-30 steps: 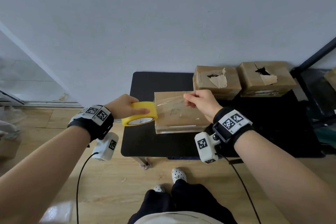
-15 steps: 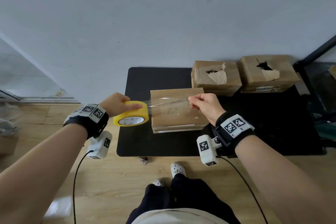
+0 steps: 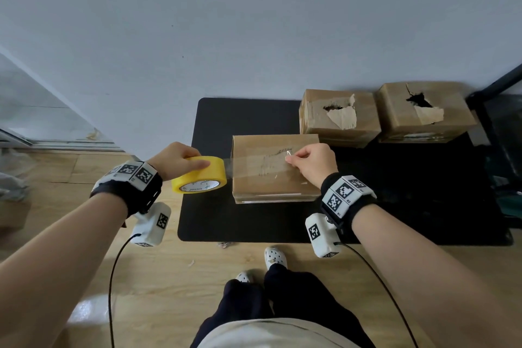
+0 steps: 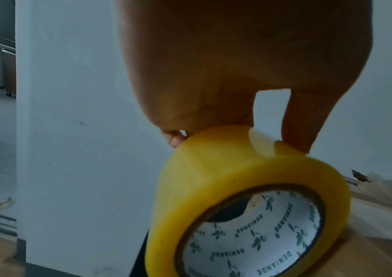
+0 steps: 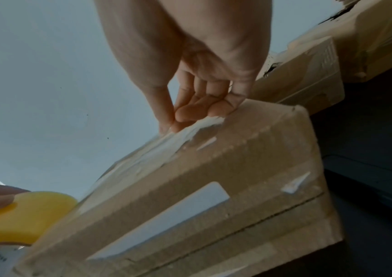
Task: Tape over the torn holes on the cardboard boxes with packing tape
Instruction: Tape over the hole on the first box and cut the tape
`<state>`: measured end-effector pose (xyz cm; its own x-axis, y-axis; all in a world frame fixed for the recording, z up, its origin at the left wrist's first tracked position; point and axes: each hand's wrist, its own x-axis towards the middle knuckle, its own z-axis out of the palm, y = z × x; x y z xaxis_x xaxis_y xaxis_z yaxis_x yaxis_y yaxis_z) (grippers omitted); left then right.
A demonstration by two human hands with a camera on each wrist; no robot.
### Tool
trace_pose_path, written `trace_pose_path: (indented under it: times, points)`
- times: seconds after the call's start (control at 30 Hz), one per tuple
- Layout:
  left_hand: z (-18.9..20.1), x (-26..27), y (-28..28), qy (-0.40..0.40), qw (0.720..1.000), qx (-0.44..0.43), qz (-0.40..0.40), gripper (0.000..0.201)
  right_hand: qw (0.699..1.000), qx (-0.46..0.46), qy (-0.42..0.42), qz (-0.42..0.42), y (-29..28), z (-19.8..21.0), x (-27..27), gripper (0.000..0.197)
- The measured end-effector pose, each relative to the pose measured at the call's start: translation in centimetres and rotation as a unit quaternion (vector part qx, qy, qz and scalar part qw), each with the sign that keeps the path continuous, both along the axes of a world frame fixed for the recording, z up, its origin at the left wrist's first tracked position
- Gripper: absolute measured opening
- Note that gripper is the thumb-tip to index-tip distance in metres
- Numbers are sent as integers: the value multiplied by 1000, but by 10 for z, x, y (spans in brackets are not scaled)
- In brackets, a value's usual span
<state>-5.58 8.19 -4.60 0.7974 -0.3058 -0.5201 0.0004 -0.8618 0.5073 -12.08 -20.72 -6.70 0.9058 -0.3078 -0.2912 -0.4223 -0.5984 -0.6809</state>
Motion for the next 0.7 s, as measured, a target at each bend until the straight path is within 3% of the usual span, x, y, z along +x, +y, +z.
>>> trace_pose_path:
  times: [0.37,0.53,0.6,0.67,0.7]
  points:
    - [-5,0,0,5,1000,-9,10,25,988,-139,46,46,9,5,4,23]
    - [-7,-1,1,21,999,-19,30,30,980,-171,92,45,-5,14,8,63]
    - [-8,-1,3,29,998,-27,40,27,979,-183,56,77,-6,18,3,51]
    - [-9,0,2,34,998,-34,47,23,968,-214,-37,127,3,18,-4,37]
    - [-9,0,2,35,998,-36,48,21,958,-218,-83,165,13,16,-7,40]
